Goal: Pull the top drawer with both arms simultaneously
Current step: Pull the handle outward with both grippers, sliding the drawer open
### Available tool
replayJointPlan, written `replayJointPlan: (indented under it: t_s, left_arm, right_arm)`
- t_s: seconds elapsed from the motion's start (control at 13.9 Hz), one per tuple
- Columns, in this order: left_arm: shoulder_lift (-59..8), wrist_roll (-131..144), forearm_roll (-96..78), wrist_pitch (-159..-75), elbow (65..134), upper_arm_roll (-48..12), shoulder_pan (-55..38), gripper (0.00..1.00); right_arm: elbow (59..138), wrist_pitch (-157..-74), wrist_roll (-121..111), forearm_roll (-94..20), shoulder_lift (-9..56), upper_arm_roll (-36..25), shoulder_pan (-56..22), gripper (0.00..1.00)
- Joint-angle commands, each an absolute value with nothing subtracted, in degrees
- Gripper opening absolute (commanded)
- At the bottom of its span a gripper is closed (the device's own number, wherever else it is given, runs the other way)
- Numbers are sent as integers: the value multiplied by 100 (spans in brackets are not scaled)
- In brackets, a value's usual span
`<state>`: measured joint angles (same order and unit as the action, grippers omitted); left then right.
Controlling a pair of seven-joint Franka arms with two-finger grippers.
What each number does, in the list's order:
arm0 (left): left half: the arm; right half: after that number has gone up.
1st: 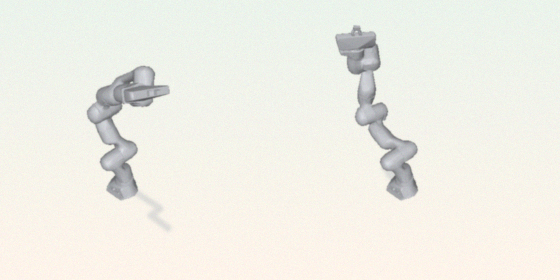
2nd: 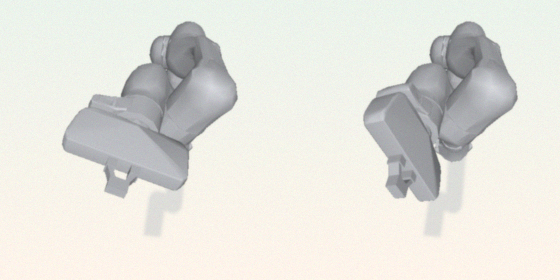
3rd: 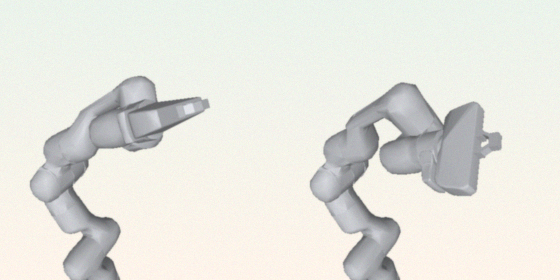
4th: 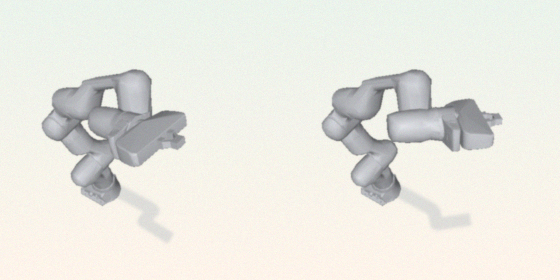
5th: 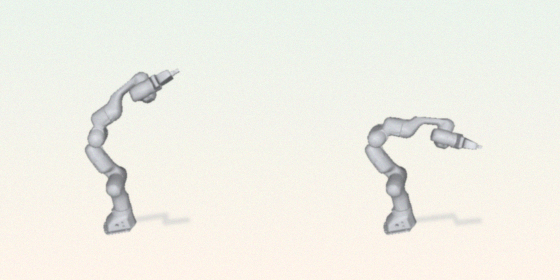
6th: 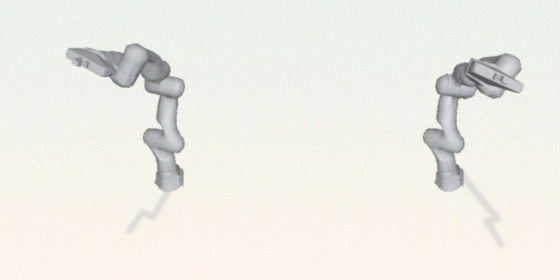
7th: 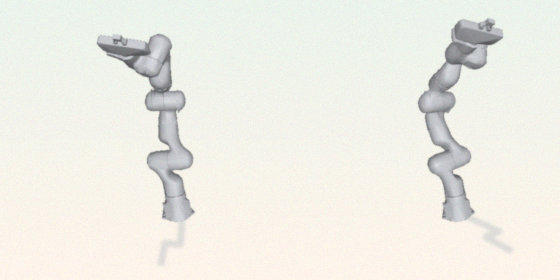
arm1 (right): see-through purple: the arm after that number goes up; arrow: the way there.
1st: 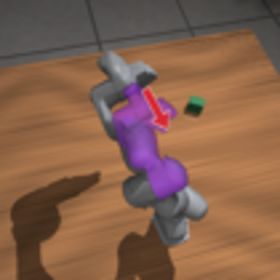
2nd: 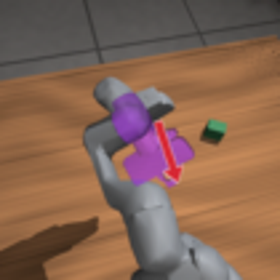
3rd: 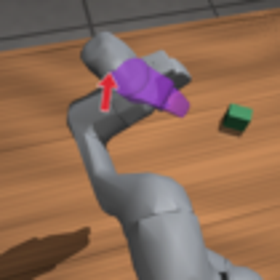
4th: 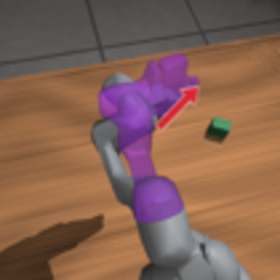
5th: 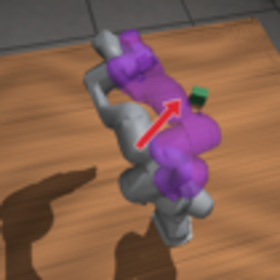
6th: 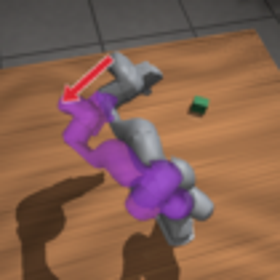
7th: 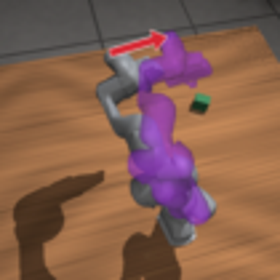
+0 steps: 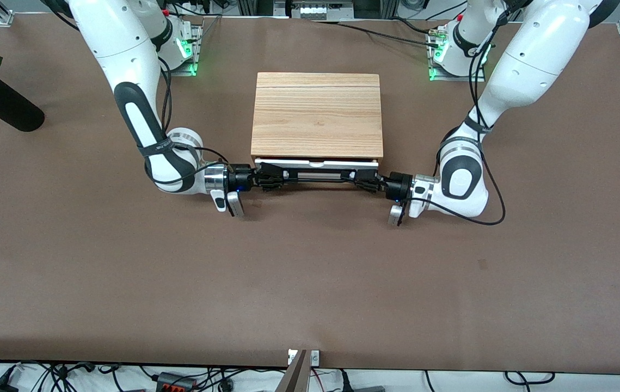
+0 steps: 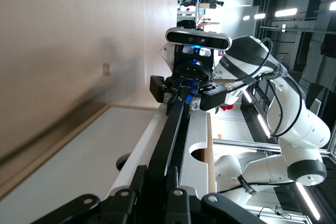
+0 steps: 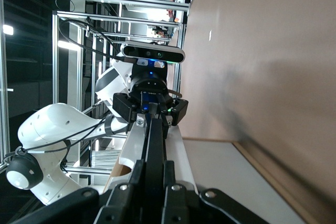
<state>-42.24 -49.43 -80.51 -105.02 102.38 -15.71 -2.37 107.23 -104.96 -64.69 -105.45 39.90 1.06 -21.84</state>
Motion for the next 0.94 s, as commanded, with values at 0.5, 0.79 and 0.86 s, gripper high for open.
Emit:
replayJointPlan:
  t_s: [0.5, 0.79, 0.86]
  left_arm:
    - [-4983, -4685, -8411, -10731, 8868, -1450, -88, 11]
    - [-5019, -4693, -8402, -10732, 8868, -1450, -88, 12]
    - [-5019, -4693, -8402, -10731, 8868, -1450, -88, 12]
  right_arm:
    - [9502, -10362, -6451, -10521, 4851, -9, -1960, 9]
    - [9352, -10424, -6451, -10521, 4939, -18, -1960, 10]
    - [9352, -10424, -6451, -10512, 4948, -18, -1960, 19]
